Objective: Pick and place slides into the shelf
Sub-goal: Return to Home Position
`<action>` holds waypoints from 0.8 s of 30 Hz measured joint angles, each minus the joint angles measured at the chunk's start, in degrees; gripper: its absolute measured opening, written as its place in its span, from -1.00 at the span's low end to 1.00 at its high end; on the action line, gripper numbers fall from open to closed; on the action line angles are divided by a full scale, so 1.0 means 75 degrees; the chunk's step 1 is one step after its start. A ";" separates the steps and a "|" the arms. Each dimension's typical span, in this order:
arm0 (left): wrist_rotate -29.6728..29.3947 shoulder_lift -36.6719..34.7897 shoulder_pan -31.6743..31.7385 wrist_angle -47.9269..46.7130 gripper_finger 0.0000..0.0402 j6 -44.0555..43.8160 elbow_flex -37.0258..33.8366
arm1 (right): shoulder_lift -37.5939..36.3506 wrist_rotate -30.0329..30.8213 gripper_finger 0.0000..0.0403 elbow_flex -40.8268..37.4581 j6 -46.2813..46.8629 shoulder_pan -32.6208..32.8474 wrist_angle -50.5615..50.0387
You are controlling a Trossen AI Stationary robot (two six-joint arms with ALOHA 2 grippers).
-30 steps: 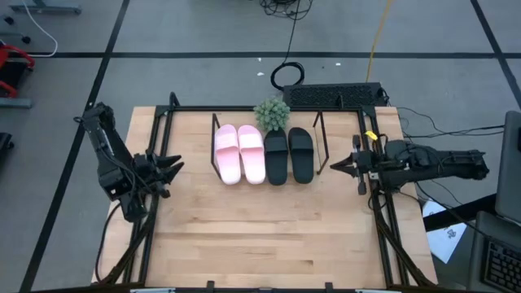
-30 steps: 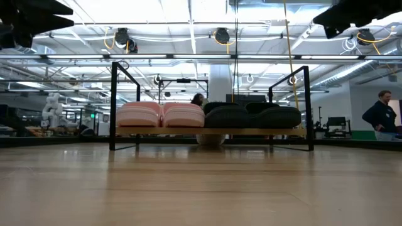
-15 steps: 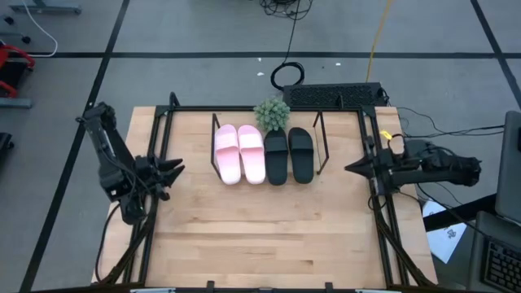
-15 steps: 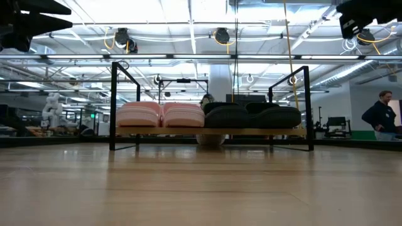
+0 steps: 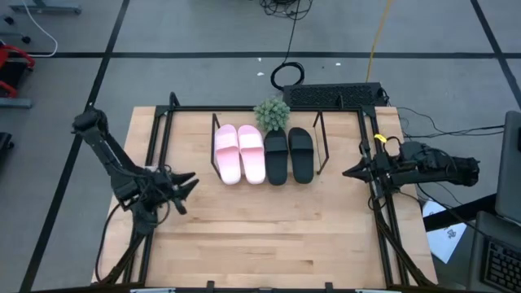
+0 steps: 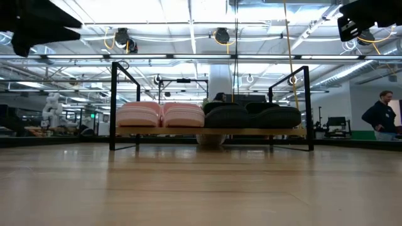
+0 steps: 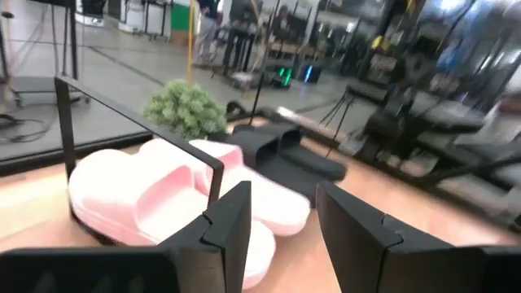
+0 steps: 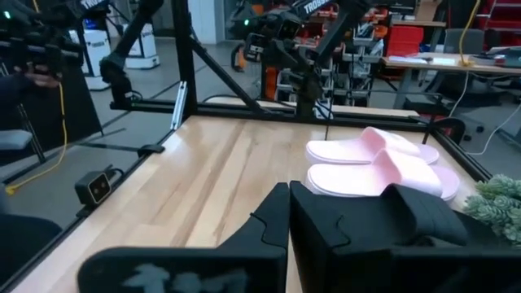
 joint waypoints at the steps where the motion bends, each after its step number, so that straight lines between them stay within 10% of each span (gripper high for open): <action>1: 0.0232 0.0065 0.0202 0.0323 -0.28 0.0446 0.0000 | 0.0000 0.0003 -1.00 0.0000 -0.0022 0.0000 -0.0037; 16: 0.3612 -0.2525 0.3042 0.2031 -0.80 0.5633 -0.0016 | 0.0000 -0.0090 -1.00 0.0000 0.0098 0.0000 -0.0415; 24: 0.4882 -0.3613 0.3466 0.4215 -0.89 0.6808 -0.1833 | -0.0082 -0.0470 -1.00 0.0000 -0.0135 0.0004 -0.0436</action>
